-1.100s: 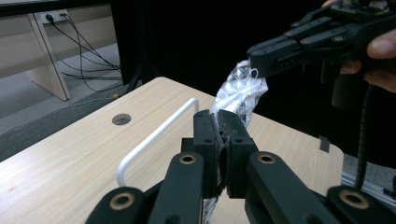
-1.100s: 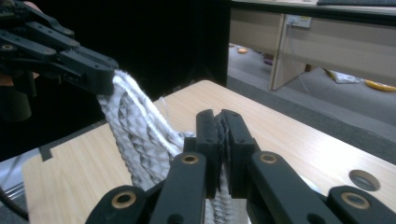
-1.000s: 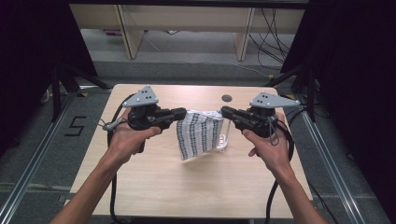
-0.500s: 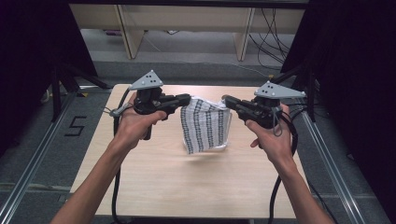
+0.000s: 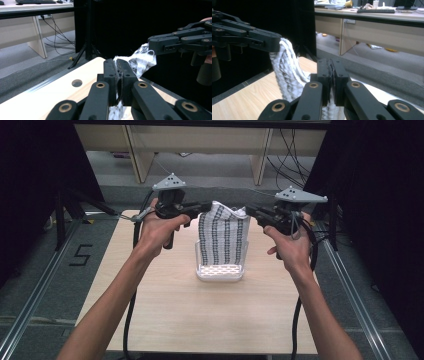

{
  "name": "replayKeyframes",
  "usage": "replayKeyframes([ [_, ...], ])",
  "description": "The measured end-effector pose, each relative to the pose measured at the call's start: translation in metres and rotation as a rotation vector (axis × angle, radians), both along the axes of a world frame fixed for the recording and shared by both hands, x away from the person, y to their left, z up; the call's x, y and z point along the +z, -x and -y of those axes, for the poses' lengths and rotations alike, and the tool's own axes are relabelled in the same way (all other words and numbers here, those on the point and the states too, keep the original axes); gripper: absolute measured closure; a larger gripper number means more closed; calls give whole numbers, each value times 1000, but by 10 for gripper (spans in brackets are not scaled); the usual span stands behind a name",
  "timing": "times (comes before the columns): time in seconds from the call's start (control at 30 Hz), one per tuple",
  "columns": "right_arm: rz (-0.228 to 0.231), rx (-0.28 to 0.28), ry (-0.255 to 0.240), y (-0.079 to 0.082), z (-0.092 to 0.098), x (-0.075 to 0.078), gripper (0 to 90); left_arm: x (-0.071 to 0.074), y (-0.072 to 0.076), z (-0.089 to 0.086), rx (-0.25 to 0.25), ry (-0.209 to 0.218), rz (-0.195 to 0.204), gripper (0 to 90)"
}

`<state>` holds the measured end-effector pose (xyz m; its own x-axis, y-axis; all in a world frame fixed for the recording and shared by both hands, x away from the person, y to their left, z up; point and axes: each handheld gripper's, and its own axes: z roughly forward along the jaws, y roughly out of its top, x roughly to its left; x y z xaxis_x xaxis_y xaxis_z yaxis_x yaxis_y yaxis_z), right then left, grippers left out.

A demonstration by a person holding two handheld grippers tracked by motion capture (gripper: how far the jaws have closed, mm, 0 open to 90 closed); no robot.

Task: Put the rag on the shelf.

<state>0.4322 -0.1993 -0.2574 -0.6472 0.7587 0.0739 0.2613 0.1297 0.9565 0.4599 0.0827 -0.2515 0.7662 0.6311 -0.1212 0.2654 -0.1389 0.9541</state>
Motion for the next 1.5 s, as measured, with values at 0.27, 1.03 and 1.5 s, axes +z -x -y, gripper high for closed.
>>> replayKeyframes([
  [0.27,-50,-13,6,-34,-4,-6,871,-12,-37,-2,86,60,-71,861],
  [1.03,-239,-94,83,-93,-21,-60,856,-73,-86,2,168,44,-268,844],
  [1.5,-309,-139,82,-100,-13,-83,624,-87,-89,3,199,-12,-355,485],
])
